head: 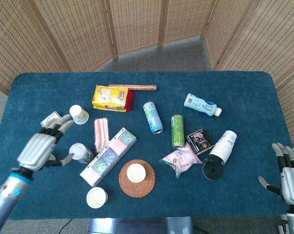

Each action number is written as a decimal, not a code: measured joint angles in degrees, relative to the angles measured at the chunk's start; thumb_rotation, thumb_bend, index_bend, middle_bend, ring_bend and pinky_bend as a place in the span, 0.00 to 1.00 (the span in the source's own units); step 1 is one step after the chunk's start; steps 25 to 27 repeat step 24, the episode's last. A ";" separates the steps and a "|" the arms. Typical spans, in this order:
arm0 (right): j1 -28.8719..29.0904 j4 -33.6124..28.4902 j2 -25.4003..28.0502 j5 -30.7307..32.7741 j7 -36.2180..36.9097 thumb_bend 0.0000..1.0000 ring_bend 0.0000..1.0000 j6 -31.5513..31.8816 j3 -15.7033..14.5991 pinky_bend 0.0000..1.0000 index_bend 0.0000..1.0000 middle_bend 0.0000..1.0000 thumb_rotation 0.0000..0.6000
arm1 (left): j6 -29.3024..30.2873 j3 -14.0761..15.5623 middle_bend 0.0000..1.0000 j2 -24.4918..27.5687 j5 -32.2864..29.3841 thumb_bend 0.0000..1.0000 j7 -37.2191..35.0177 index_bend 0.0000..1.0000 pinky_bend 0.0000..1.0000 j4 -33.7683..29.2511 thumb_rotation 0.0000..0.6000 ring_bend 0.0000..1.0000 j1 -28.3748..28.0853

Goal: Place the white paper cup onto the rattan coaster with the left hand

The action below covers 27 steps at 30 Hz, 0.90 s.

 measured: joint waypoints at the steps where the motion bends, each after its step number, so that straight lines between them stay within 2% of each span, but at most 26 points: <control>1: 0.05 -0.19 0.03 0.04 -0.64 0.22 0.00 -0.07 -0.05 0.00 0.00 0.00 1.00 | 1.63 0.56 0.00 0.21 0.92 0.36 -0.19 0.00 0.00 0.20 0.77 0.00 1.73; 4: 0.21 -1.42 0.15 0.35 -2.96 0.22 0.00 -0.28 -0.17 0.00 0.00 0.00 1.00 | 6.63 2.19 0.00 0.46 3.55 0.36 -0.50 0.00 0.00 1.53 0.76 0.00 7.24; 10: 0.33 -3.46 0.61 -0.96 -3.59 0.22 0.00 -0.13 -1.13 0.00 0.00 0.00 1.00 | 14.82 3.38 0.00 -0.57 6.91 0.36 -2.31 0.00 0.00 5.14 0.77 0.00 15.88; 16: 0.30 -3.57 0.85 -1.31 -3.41 0.22 0.00 -0.22 -1.75 0.00 0.00 0.00 1.00 | 16.58 3.35 0.00 -0.60 9.08 0.36 -5.88 0.00 0.00 7.15 0.77 0.00 20.05; 27: -0.10 -3.42 1.23 -1.37 -2.67 0.22 0.00 0.59 -2.00 0.00 0.00 0.00 1.00 | 14.83 1.39 0.00 -1.52 10.51 0.36 -6.26 0.00 0.00 7.86 0.77 0.00 21.07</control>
